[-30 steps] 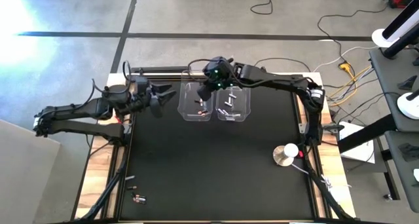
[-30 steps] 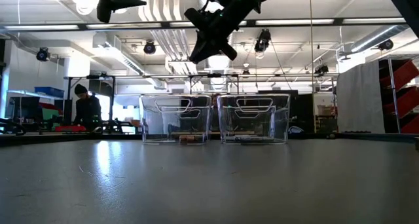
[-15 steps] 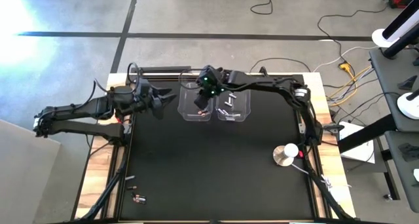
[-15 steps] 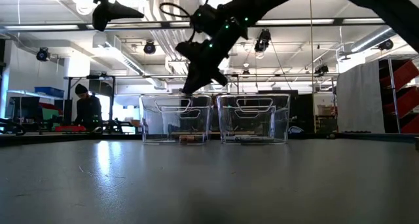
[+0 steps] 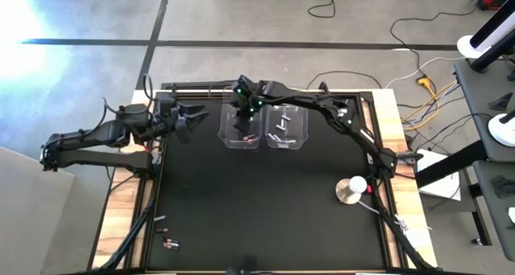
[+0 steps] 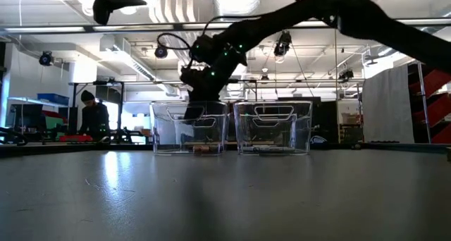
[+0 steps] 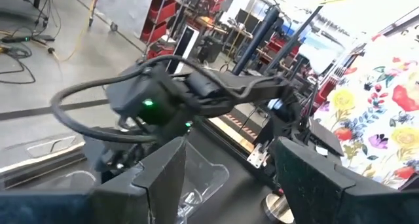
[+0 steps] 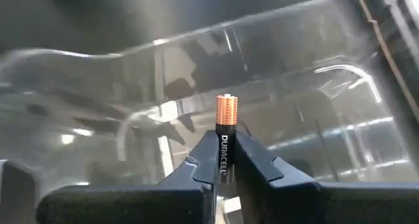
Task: Sort batteries
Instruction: Put the black battery into the left transparent bin
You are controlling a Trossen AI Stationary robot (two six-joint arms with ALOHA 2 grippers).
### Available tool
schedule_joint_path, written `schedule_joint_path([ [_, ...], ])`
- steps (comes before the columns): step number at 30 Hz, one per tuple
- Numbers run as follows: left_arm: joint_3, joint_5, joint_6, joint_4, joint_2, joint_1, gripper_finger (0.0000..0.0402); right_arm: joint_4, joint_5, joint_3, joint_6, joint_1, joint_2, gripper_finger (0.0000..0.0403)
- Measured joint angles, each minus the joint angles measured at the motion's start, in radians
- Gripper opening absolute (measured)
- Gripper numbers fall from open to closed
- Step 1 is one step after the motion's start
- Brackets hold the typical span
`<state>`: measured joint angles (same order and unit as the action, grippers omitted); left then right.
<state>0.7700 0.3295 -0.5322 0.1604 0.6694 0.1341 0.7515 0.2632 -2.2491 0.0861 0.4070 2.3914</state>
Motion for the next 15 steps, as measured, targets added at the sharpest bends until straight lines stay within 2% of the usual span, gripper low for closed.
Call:
schedule_joint_path([
  [5,0.0,0.0,0.027,0.009,-0.027,0.0,0.0213,0.084,0.0,-0.086,0.054,0.028,0.079,0.0024],
  [11,0.0,0.001,0.042,0.031,-0.033,0.0,0.0213,0.113,-0.003,-0.085,0.07,0.052,0.104,0.0024],
  [15,0.0,0.0,0.059,0.032,-0.018,0.0,0.0213,0.111,-0.011,-0.084,0.152,0.056,0.107,0.0024],
])
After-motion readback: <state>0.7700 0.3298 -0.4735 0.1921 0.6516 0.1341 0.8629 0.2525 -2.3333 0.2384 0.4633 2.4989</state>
